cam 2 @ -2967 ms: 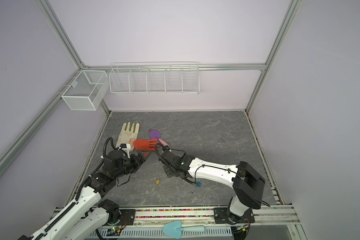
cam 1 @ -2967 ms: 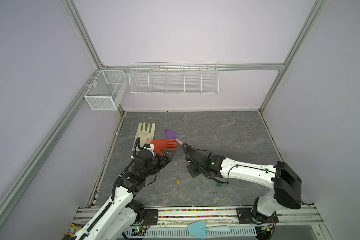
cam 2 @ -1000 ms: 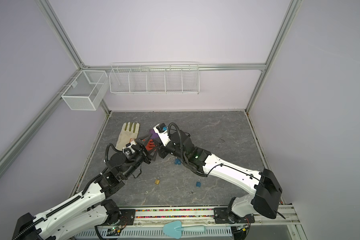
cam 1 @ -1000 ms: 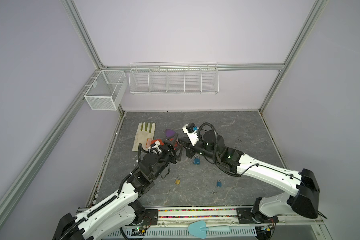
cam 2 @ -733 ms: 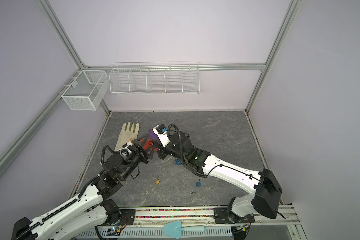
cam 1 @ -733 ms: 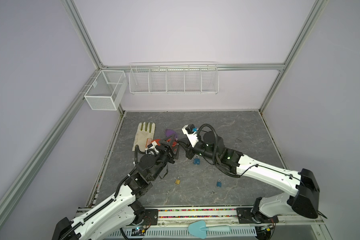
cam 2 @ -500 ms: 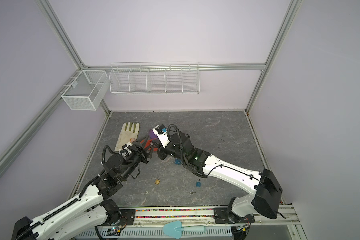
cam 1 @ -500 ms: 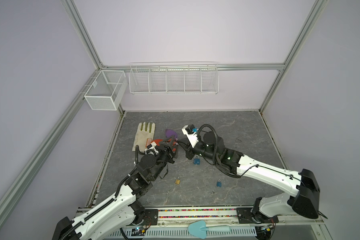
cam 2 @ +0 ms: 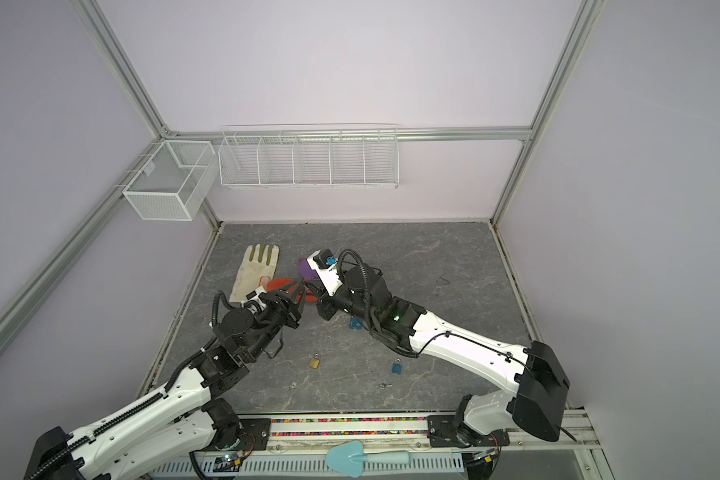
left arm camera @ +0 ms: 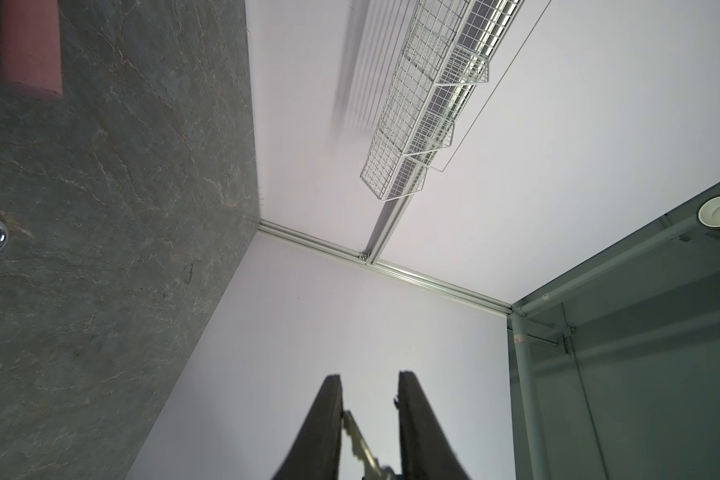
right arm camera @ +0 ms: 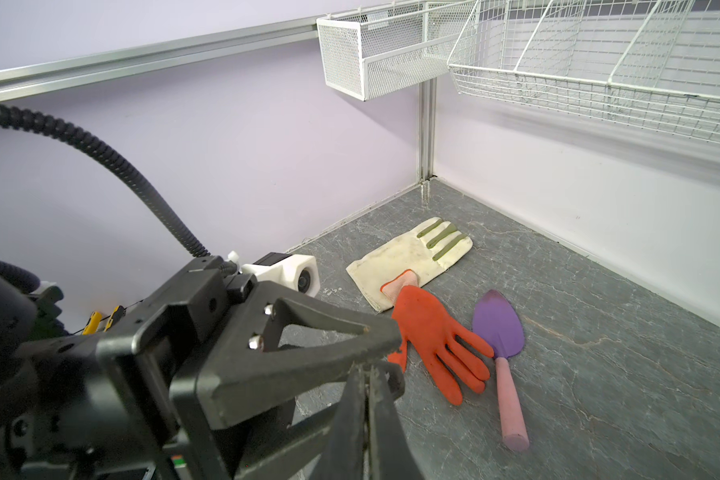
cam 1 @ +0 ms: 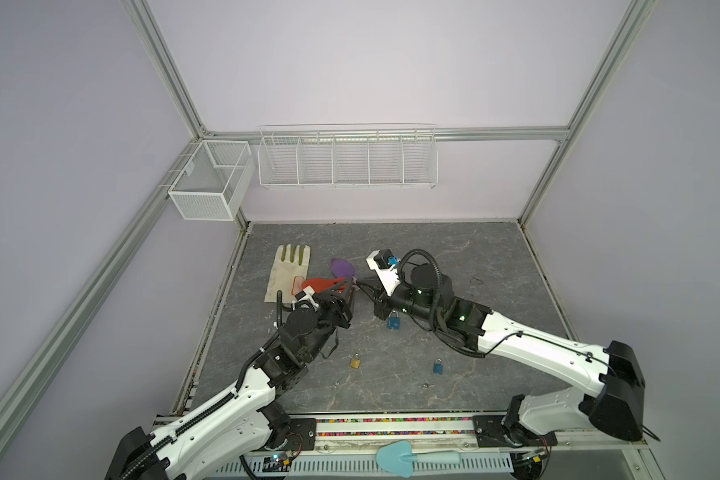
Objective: Unlock with the key
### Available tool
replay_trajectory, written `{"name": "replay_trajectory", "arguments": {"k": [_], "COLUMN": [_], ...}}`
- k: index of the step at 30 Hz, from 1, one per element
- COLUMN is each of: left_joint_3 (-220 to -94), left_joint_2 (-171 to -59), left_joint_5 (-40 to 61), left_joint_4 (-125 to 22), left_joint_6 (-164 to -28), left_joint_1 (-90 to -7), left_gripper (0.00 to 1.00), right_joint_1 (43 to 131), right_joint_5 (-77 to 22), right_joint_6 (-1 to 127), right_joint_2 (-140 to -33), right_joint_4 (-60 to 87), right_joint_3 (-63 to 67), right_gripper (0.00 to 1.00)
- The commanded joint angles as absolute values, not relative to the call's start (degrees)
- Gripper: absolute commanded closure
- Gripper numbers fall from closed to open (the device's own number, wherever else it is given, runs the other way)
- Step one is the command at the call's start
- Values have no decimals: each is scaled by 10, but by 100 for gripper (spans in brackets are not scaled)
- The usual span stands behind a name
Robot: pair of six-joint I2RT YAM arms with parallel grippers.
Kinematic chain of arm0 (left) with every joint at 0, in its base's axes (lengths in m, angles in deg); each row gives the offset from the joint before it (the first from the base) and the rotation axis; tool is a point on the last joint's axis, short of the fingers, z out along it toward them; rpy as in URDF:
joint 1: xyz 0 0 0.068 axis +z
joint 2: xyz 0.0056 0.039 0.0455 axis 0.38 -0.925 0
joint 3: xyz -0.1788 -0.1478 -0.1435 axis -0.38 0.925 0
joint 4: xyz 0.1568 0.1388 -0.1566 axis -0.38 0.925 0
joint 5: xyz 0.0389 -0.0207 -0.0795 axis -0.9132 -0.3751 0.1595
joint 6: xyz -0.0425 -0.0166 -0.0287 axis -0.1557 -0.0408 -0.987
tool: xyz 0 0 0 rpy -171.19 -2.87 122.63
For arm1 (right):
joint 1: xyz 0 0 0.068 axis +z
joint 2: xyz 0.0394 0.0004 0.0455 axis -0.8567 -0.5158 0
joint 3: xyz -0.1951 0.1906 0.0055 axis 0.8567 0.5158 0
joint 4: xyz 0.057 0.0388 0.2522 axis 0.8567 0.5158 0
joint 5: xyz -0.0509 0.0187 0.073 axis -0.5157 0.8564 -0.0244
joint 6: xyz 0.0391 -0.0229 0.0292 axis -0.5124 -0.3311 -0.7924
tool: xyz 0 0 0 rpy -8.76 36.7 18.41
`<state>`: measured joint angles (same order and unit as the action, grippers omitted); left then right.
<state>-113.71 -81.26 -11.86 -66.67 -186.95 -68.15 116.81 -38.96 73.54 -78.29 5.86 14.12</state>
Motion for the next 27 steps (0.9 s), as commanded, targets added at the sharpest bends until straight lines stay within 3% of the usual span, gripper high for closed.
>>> {"name": "replay_trajectory", "arguments": {"k": [1, 11, 25, 27], "left_joint_3": [-1139, -1144, -1156, -1159], "left_joint_2": [-813, -809, -816, -816], "left_joint_5": [-121, -121, -125, -128], "left_joint_4": [-680, -674, -677, -676], "left_joint_6": [-1874, -1864, -1831, -1820], "left_joint_1": [-684, -684, -683, -682], "left_gripper": [78, 82, 100, 100], "right_joint_1": [1171, 1171, 1170, 1169], "right_joint_5": [-383, -388, -398, -399], "right_joint_6": [750, 753, 755, 754], "right_joint_2": [-776, -779, -773, -771], "right_joint_4": [49, 50, 59, 59], "right_joint_3": [151, 151, 146, 145], "right_gripper": [93, 94, 93, 89]}}
